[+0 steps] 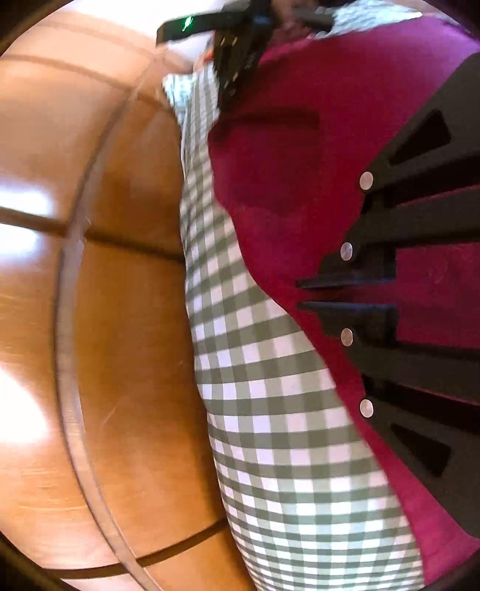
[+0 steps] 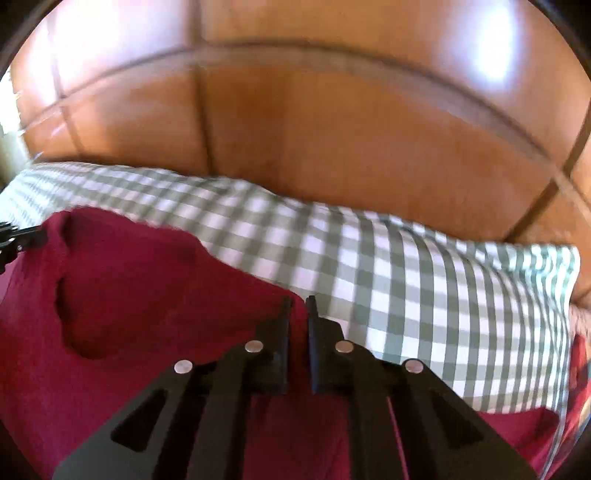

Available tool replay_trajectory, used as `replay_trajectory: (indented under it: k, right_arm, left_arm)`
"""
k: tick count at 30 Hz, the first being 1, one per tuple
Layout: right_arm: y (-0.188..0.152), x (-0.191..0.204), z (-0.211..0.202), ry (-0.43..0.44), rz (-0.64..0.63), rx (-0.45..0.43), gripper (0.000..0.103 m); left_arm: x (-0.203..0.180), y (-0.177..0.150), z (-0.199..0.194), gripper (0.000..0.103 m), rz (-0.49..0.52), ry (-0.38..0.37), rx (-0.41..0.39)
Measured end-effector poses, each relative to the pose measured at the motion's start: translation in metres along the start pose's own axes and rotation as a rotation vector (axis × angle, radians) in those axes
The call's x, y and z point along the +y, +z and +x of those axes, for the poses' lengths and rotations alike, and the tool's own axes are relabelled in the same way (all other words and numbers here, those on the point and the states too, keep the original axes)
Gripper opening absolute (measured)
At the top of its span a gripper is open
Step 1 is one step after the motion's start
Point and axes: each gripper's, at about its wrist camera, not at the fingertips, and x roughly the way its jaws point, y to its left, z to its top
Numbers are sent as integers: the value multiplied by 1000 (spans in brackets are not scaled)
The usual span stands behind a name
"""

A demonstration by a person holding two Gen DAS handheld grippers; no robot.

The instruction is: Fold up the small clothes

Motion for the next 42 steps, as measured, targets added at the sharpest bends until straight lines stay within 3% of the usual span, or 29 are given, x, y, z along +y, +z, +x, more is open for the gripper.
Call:
replay_trajectory:
  k: [2, 4, 5, 6, 7, 10, 14, 17, 18, 19, 20, 22, 24, 25, 26, 29, 31, 34, 36, 38, 40, 42]
  right_arm:
    - [-7, 4, 2, -32, 0, -23, 11]
    - [-9, 3, -4, -62, 28, -34, 24]
    - [-12, -2, -12, -71, 60, -41, 49]
    - [-15, -6, -21, -65, 84, -60, 62]
    - [-19, -11, -31, -52, 104, -86, 69]
    - [-44, -16, -68, -6, 154, -132, 73]
    - [-107, -9, -117, 64, 176, -142, 80]
    - [-139, 13, -127, 112, 174, -115, 81]
    - [-156, 21, -134, 107, 162, -115, 81]
    - [-171, 30, -140, 103, 155, -110, 82]
    - [-184, 35, -144, 109, 157, -103, 82]
    - [-202, 41, -149, 114, 167, -100, 82]
    - [-220, 46, -153, 84, 176, -96, 82]
    - [-227, 45, -150, 64, 185, -77, 82]
    - [-234, 42, -144, 35, 192, -50, 82]
    - [-250, 33, -139, 52, 193, -91, 81]
    - [-252, 32, -144, 44, 192, -95, 81]
    - [-251, 20, -149, 111, 250, -93, 81]
    - [-252, -4, -164, 175, 361, -135, 82]
    - [-254, -37, -175, 188, 473, -179, 82]
    - [-263, -91, -176, 187, 656, -206, 81]
    - [-272, -134, -170, 153, 795, -206, 70]
  left_arm:
    - [5, 0, 21, 7, -92, 31, 44]
    - [7, 1, 14, 8, -136, 18, 26]
    - [9, 0, 5, 20, -161, 19, 25]
    - [12, -2, -5, 25, -182, 24, 19]
    - [17, -6, -18, 28, -209, 21, -3]
    - [39, -32, -72, 28, -289, -22, -79]
    - [44, -93, -133, 28, -283, -63, -99]
    - [36, -155, -164, 28, -289, -97, -55]
    - [32, -179, -174, 31, -307, -133, -37]
    - [27, -201, -180, 44, -325, -175, -6]
    - [20, -214, -180, 48, -331, -187, 12]
    - [4, -246, -185, 48, -323, -192, 52]
    - [-13, -274, -189, 35, -315, -190, 78]
    - [-18, -281, -190, 15, -300, -142, 86]
    - [-20, -291, -194, 13, -308, -113, 80]
    - [-9, -304, -203, 12, -415, -132, 58]
    - [-15, -306, -209, 12, -399, -92, 48]
    - [-22, -301, -219, 12, -410, -67, 23]
    - [-31, -281, -223, 19, -386, -42, -36]
    - [-39, -266, -227, 37, -351, -46, -78]
    - [-53, -251, -221, 45, -315, -72, -94]
    - [-64, -240, -208, 46, -296, -79, -76]
